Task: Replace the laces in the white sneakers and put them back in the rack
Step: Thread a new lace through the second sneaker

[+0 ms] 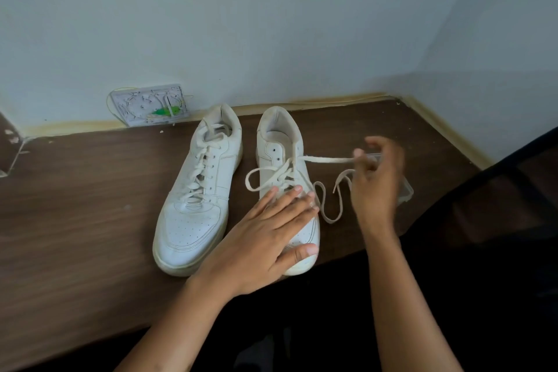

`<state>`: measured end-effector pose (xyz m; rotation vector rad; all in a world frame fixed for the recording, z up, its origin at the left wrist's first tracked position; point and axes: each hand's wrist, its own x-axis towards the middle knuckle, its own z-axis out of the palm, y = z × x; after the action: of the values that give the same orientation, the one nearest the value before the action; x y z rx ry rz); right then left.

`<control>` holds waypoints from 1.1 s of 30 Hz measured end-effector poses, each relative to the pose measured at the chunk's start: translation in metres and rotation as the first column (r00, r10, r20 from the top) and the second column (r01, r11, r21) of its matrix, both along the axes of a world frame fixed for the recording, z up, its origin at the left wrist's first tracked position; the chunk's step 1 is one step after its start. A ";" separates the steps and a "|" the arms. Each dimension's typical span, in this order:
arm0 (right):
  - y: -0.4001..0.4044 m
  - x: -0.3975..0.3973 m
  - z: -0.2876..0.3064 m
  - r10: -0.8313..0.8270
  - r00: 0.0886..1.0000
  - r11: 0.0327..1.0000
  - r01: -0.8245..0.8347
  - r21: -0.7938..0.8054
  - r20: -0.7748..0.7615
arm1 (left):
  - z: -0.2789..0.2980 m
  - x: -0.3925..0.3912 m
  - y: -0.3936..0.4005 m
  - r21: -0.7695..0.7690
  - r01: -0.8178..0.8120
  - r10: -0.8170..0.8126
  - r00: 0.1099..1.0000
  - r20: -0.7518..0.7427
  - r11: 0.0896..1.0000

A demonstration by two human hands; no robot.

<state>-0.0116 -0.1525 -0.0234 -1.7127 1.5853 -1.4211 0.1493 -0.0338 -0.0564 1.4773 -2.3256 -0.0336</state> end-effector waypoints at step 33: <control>0.002 0.020 -0.009 0.172 0.969 0.973 -0.195 -0.124 -0.175 | -0.001 0.000 -0.005 -0.009 -0.020 0.020 0.998 -0.062 1.000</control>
<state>0.0083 -0.1506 -0.0328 -2.0472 1.3898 -1.3583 0.1492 -0.0387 -0.0572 1.4738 -2.2586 -0.0627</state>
